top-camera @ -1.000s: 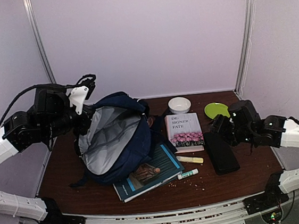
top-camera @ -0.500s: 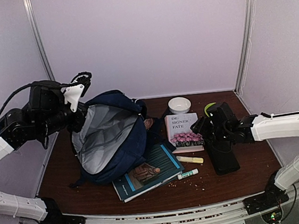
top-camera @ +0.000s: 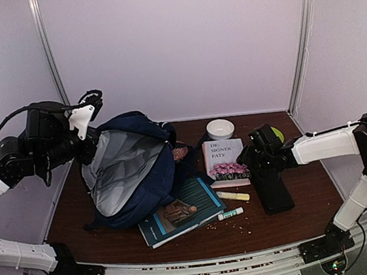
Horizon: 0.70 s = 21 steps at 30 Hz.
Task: Pack the student bag
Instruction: Adjust the personal item at the center of the board, then pick up the book from the center of the board.
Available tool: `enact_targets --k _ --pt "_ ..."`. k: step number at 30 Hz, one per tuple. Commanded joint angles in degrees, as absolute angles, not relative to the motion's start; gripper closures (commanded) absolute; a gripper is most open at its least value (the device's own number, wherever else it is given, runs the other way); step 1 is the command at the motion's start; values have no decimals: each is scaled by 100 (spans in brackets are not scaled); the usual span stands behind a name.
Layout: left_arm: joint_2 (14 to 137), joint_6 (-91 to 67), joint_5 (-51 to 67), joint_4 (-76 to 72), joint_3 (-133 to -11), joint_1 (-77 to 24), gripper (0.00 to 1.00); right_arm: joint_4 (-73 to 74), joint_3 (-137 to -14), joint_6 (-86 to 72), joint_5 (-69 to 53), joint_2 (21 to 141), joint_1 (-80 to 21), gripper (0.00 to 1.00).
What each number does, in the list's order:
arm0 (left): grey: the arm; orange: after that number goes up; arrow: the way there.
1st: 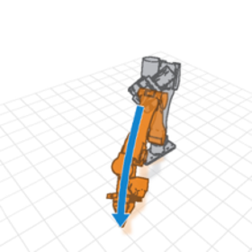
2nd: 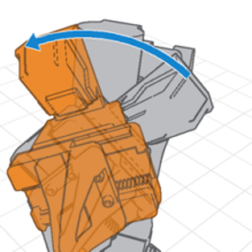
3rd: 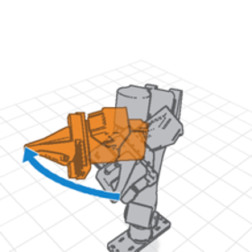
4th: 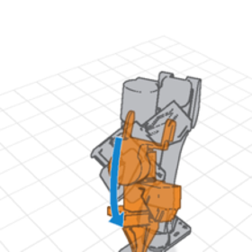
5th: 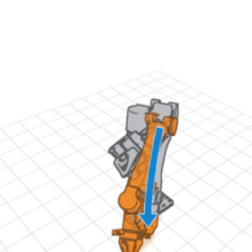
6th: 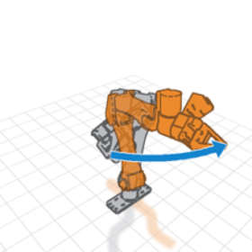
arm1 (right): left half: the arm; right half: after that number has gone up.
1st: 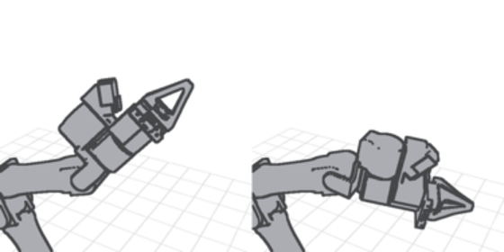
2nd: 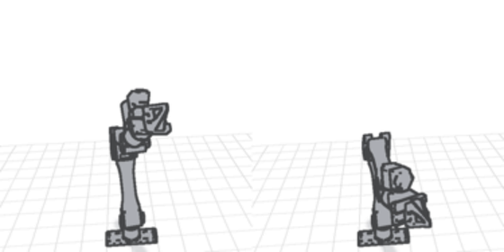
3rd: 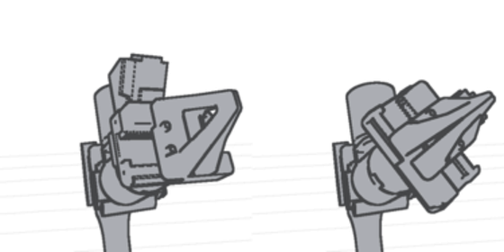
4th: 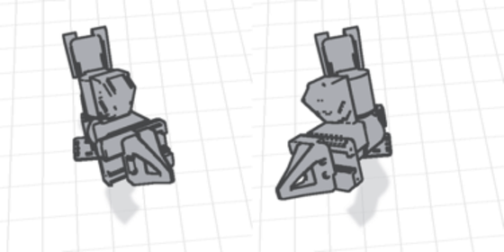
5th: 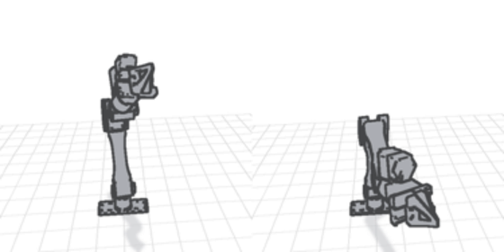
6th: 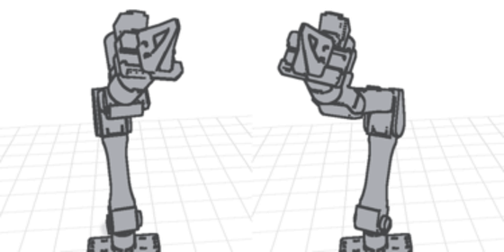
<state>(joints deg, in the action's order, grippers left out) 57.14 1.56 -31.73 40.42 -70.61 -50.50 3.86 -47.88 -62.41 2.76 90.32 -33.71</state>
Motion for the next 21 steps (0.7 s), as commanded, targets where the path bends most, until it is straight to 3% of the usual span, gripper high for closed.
enact_targets --k 1,5,15,19,21 --pt "5338 58 -3582 3311 -7047 -5001 100 548 -5052 -6052 278 9258 -3322 34" --pt "5276 -12 -3566 3403 -6958 -5001 100 588 -5232 -5979 104 9508 -3290 35" --pt "5251 -93 -3504 3358 -6857 -5001 100 119 -5208 -6133 -497 9605 -3367 67" --pt "5267 -75 -3572 3373 -6838 -5001 100 322 -5199 -6156 -344 9642 -3362 54" --pt "5265 -70 -3584 3382 -6823 -5001 100 263 -5148 -6171 -409 9736 -3345 52"
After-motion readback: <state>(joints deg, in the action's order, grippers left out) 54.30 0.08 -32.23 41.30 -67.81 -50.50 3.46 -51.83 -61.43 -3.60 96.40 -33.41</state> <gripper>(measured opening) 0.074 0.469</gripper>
